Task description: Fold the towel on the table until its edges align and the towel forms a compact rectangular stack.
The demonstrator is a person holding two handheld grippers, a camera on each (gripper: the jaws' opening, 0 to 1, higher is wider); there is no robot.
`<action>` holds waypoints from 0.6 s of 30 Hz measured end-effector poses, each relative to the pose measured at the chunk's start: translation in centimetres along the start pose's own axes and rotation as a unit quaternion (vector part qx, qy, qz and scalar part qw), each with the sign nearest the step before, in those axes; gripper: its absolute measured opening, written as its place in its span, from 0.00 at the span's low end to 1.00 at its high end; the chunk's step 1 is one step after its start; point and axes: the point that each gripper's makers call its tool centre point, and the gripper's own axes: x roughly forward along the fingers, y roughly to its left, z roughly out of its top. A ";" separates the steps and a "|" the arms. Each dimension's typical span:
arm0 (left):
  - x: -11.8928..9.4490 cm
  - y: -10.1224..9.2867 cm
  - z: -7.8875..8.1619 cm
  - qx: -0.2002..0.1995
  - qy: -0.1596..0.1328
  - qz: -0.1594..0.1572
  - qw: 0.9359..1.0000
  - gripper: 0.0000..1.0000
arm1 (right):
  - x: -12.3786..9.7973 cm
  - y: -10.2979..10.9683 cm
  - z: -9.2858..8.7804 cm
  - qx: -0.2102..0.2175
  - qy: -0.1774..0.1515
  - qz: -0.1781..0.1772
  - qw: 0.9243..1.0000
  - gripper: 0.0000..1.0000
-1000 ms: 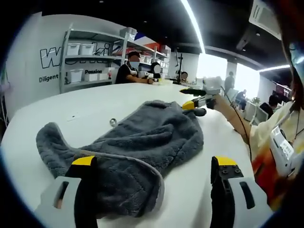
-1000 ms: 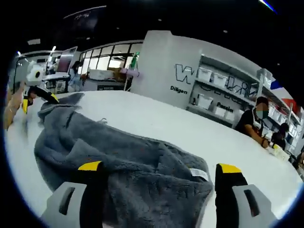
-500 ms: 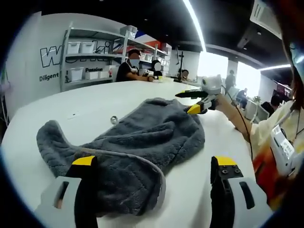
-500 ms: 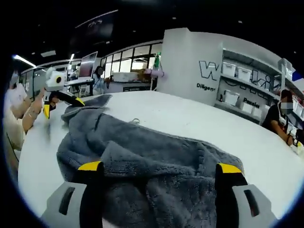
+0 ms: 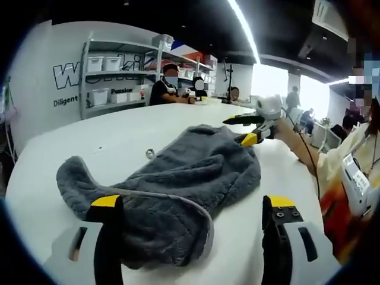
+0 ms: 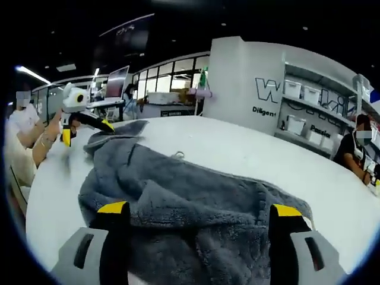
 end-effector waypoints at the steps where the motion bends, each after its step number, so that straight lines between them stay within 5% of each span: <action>1: -0.2 0.0 0.0 -0.006 -0.003 0.007 1.000 0.95 | 0.0 0.0 0.0 0.000 0.000 0.001 1.000 0.99; 5: -0.8 -0.1 -0.1 -0.028 -0.015 0.028 0.999 0.92 | -0.1 0.2 0.2 0.001 -0.002 0.004 1.000 0.99; 9: -1.1 -2.1 -0.5 -0.049 -0.031 0.014 0.998 0.84 | -0.4 0.4 0.9 -0.001 -0.013 0.004 1.000 0.99; 12: -1.1 -3.4 -0.9 -0.042 -0.027 0.005 0.999 0.74 | -0.5 0.5 1.1 -0.002 -0.018 0.004 1.000 0.99; 15: -1.4 -3.2 -1.7 -0.016 -0.008 0.036 0.999 0.70 | -0.5 0.7 1.4 -0.005 -0.021 0.006 1.000 0.99; 18: -1.6 -2.9 -2.1 -0.001 -0.001 0.060 0.998 0.53 | -0.6 0.9 1.6 -0.007 -0.024 0.008 1.000 0.99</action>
